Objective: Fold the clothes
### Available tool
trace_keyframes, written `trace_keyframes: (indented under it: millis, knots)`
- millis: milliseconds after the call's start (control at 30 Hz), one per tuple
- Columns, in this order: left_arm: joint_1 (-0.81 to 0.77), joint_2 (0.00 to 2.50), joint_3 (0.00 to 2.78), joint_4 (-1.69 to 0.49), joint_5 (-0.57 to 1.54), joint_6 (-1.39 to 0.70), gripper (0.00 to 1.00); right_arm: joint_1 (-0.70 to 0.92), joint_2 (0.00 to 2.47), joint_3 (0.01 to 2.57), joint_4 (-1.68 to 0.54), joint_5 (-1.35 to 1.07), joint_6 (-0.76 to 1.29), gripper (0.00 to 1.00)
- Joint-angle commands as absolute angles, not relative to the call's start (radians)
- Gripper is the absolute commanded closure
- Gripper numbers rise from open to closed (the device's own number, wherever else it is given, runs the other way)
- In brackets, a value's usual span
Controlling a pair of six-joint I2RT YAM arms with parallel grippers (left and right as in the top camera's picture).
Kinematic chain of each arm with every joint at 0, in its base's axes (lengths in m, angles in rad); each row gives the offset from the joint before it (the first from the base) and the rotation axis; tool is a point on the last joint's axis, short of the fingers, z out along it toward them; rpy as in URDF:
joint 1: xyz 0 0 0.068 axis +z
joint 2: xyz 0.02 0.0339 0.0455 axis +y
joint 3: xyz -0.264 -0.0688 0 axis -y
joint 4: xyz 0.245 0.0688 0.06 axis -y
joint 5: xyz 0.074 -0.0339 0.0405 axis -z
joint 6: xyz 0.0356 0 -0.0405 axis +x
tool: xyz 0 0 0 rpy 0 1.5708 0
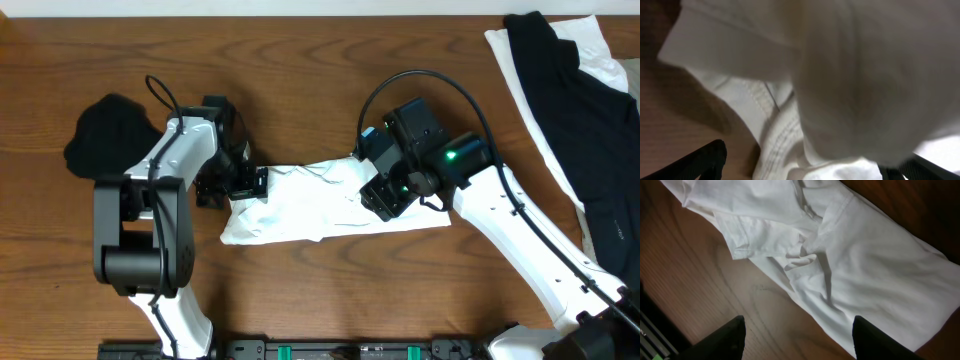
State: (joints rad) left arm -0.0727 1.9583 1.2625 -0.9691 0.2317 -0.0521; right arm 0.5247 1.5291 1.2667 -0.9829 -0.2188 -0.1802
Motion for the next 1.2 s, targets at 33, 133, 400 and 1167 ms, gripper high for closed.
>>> trace_keyframes:
  millis: [33, 133, 400, 1167]
  knots:
    - [-0.068, 2.016, 1.251, -0.957, 0.216, -0.065, 0.04, 0.520, 1.532, 1.259, -0.985, -0.214, -0.157, 0.34]
    - [-0.068, 2.057, 1.251, -0.939, 0.285, -0.059, 0.04, 0.520, 1.532, 1.259, -0.985, -0.214, -0.157, 0.34]
    - [-0.067, 2.093, 1.251, -0.947, 0.543, 0.076, 0.37, 0.520, 1.532, 1.259, -0.986, -0.214, -0.157, 0.35]
    - [0.215, 1.855, 1.255, -1.016, 0.301, 0.009, 0.94, 0.329, 1.531, 1.259, -1.018, -0.049, 0.014, 0.41]
